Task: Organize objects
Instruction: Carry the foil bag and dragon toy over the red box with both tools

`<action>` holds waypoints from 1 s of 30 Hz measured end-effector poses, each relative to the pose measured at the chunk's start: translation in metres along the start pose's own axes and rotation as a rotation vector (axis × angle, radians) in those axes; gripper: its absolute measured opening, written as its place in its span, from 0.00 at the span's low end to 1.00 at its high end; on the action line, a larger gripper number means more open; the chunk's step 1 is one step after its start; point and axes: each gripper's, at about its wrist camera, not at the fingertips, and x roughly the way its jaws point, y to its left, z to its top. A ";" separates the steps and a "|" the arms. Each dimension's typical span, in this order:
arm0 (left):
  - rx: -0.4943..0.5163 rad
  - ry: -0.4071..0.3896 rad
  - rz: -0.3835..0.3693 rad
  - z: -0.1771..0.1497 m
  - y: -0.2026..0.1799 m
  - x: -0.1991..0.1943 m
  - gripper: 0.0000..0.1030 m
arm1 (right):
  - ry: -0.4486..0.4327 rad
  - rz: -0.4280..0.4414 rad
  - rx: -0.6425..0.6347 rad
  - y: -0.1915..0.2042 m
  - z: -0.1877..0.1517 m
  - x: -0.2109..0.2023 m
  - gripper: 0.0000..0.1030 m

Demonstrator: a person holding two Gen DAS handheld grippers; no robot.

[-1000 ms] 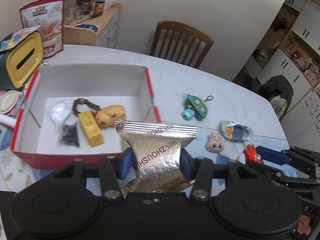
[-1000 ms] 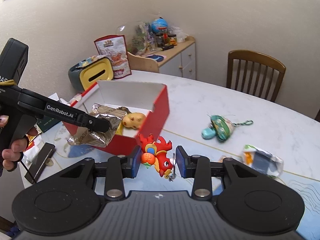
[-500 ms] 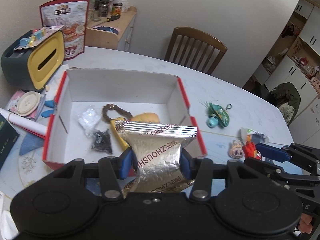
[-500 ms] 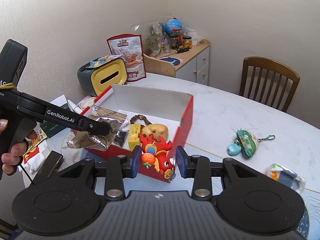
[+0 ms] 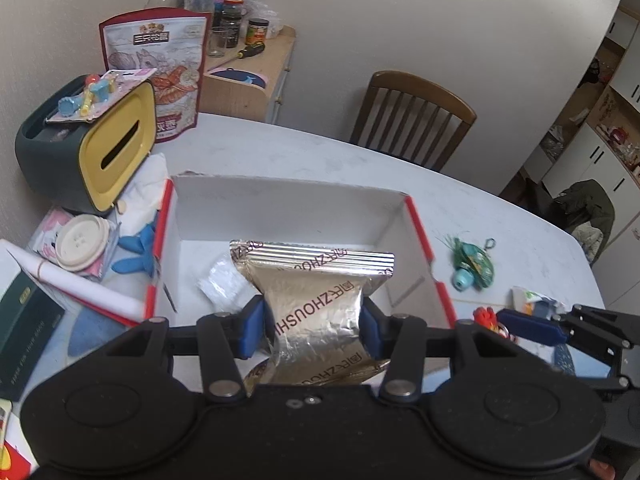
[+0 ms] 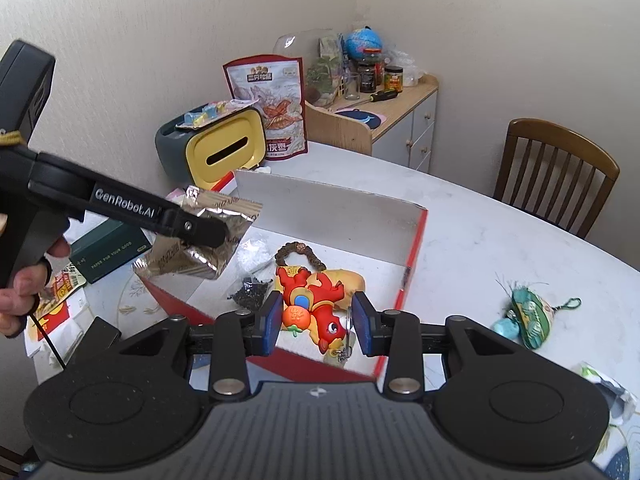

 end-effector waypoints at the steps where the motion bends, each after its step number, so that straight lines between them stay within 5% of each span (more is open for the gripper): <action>1: 0.000 0.003 0.005 0.003 0.003 0.004 0.46 | 0.008 0.000 -0.003 0.001 0.002 0.005 0.35; 30: 0.087 0.173 0.110 0.037 0.028 0.123 0.47 | 0.256 -0.037 -0.042 0.014 0.002 0.138 0.36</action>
